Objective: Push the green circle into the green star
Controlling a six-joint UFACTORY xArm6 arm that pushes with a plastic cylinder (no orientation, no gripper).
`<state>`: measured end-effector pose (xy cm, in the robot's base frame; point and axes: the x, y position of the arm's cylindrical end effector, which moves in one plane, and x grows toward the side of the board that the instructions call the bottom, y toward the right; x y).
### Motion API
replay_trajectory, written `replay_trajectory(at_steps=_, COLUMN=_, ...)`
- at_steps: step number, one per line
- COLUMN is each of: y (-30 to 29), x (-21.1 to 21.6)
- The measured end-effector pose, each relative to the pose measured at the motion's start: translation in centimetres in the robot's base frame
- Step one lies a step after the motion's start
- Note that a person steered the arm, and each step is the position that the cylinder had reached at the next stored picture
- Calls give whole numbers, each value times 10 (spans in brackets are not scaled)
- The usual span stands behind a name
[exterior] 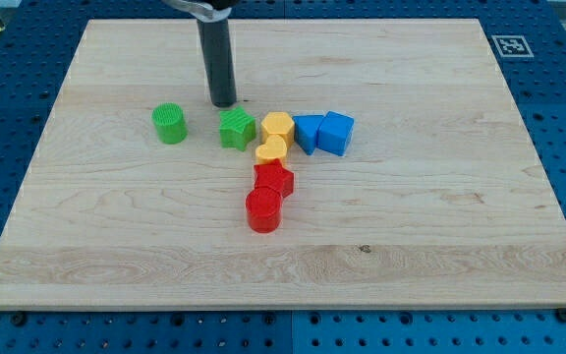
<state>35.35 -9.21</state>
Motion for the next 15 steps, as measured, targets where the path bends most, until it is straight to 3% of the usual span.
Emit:
replay_trajectory(at_steps=3, y=-84, x=-11)
replay_trajectory(at_steps=8, y=-126, x=-18)
replay_trajectory(at_steps=10, y=-129, x=34)
replay_trajectory(at_steps=15, y=-96, x=52)
